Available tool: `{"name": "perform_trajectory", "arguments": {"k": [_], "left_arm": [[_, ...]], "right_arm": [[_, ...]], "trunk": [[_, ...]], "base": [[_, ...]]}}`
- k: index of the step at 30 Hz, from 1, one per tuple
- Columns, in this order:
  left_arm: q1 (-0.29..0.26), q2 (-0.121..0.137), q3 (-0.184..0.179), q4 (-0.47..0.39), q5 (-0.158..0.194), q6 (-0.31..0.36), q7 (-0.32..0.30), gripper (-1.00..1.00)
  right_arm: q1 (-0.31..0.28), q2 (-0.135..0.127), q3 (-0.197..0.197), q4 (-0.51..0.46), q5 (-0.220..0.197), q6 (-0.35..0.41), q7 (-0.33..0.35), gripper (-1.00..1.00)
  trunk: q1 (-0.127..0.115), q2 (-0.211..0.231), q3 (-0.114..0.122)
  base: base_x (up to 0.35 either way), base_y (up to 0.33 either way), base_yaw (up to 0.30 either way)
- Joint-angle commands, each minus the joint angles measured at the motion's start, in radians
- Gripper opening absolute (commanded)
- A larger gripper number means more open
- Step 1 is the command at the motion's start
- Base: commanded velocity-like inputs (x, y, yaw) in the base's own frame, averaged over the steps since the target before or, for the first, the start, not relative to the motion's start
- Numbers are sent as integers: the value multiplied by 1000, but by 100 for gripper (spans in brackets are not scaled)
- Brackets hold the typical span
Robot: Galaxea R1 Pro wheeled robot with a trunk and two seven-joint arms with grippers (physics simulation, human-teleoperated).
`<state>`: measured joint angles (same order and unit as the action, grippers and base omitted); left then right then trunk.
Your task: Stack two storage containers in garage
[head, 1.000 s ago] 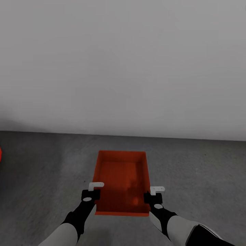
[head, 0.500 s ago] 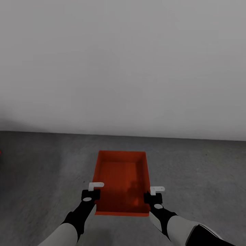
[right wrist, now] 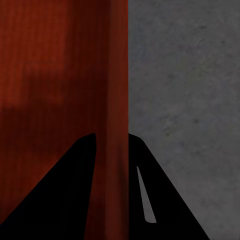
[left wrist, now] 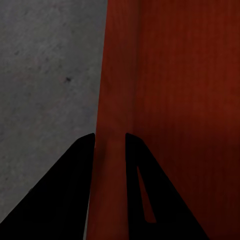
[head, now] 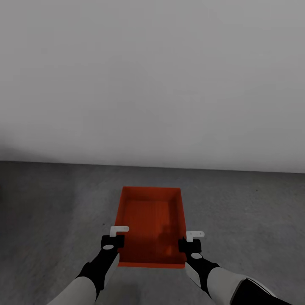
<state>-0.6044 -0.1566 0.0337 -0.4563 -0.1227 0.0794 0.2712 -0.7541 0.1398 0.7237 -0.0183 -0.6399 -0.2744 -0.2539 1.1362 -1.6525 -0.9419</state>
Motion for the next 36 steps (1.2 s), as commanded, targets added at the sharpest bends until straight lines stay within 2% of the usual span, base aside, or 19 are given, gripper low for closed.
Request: {"name": "perform_trajectory", "arguments": {"k": [1,36], "left_arm": [[0,-2,20,-2,54,8,5,-100],[0,-1,20,-4,54,8,6,-100]], "right_arm": [[-1,29,-58,-5,-4,-5,2,-100],[-1,29,-58,-5,-4,-5,2,-100]], "trunk": [[4,-8,-4],[138,-253,-113]], "base": [[0,0,0],[0,0,0]]}}
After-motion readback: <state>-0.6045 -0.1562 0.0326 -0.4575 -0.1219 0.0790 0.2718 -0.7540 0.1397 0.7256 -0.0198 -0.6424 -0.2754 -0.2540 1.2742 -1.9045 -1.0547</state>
